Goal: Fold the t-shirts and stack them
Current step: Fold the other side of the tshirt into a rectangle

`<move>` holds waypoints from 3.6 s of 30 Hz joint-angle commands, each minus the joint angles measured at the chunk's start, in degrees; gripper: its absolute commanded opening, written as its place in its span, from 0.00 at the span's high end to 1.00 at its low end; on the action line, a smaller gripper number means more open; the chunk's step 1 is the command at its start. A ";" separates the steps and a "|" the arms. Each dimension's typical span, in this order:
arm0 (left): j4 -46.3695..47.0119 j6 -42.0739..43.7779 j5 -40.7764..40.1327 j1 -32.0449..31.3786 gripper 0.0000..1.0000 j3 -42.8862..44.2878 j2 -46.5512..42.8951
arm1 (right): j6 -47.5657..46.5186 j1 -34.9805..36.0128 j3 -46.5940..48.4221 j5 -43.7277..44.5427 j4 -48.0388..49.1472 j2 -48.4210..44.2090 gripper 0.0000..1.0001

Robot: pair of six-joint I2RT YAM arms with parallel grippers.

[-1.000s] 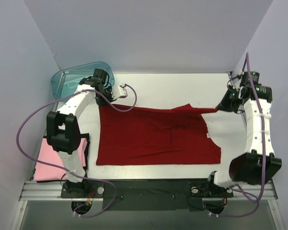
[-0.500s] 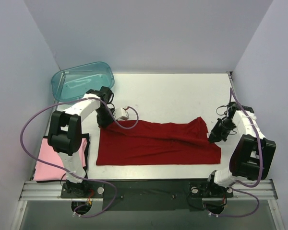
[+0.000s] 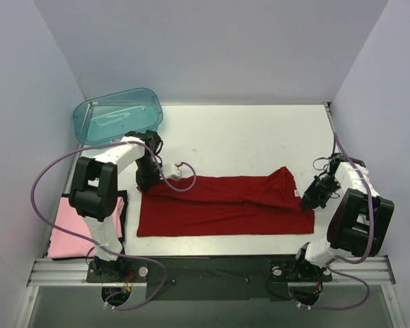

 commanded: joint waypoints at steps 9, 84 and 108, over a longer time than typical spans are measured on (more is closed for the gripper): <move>-13.55 2.72 7.18 0.42 0.49 8.51 0.93 | -0.32 -0.21 0.54 3.91 -1.84 -0.74 0.66; -0.02 -5.01 15.01 9.39 0.79 14.94 10.34 | -6.04 8.93 24.63 -1.19 4.39 28.79 1.00; 3.06 -5.63 12.90 8.87 0.81 14.58 10.07 | 1.53 46.37 22.25 22.29 -5.98 18.33 0.66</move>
